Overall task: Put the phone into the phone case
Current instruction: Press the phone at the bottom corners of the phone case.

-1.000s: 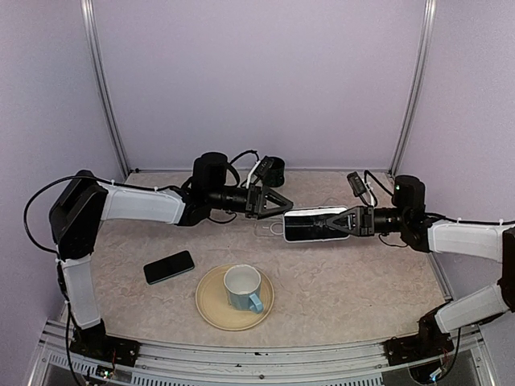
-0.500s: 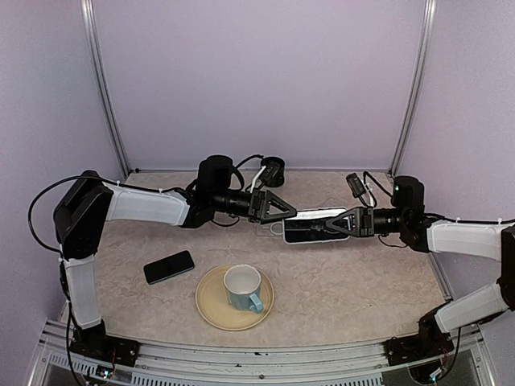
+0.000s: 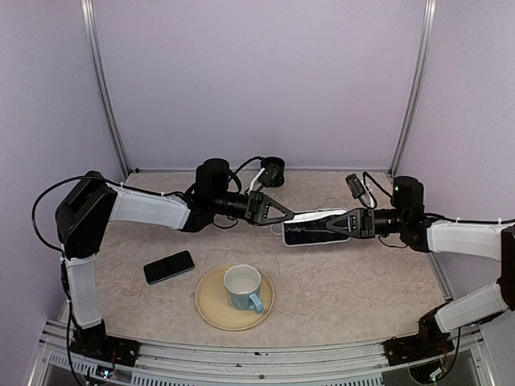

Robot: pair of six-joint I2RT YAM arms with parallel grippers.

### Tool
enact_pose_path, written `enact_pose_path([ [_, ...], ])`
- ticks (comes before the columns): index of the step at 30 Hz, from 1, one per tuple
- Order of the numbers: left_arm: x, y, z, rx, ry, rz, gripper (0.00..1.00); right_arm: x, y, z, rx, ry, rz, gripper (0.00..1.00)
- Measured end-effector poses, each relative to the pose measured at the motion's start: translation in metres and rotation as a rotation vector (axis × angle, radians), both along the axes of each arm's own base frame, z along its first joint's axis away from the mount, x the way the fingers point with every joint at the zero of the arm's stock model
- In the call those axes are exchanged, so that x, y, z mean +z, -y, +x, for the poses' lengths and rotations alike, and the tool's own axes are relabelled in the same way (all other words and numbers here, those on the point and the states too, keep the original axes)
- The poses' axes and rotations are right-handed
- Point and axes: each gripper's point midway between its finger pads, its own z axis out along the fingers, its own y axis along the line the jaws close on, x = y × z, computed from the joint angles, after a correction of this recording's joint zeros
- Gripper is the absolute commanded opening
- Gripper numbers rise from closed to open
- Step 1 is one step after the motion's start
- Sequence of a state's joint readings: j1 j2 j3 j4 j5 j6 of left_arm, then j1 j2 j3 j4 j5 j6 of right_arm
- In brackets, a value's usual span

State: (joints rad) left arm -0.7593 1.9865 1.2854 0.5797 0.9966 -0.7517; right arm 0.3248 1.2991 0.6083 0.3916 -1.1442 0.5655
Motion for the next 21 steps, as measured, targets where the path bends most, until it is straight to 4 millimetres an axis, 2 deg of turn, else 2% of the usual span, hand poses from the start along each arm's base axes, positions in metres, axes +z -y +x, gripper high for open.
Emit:
enact_pose_path([
  [3, -0.002, -0.003, -0.002, -0.013, -0.039, -0.027, 0.00, -0.003, -0.001, 0.000, 0.000, 0.011, -0.010, 0.00],
  [7, -0.002, -0.006, -0.005, -0.030, -0.091, -0.052, 0.09, -0.004, -0.002, -0.002, 0.006, 0.016, -0.014, 0.00],
  [12, 0.002, -0.008, -0.007, -0.042, -0.151, -0.071, 0.13, -0.001, -0.003, -0.004, 0.011, 0.034, -0.011, 0.00],
  [17, 0.004, -0.009, -0.005, -0.037, -0.221, -0.073, 0.30, 0.002, -0.003, -0.004, 0.011, 0.069, -0.012, 0.00],
  [21, 0.006, -0.017, 0.009, -0.001, -0.259, -0.080, 0.44, -0.002, -0.002, 0.001, -0.015, 0.085, -0.029, 0.00],
])
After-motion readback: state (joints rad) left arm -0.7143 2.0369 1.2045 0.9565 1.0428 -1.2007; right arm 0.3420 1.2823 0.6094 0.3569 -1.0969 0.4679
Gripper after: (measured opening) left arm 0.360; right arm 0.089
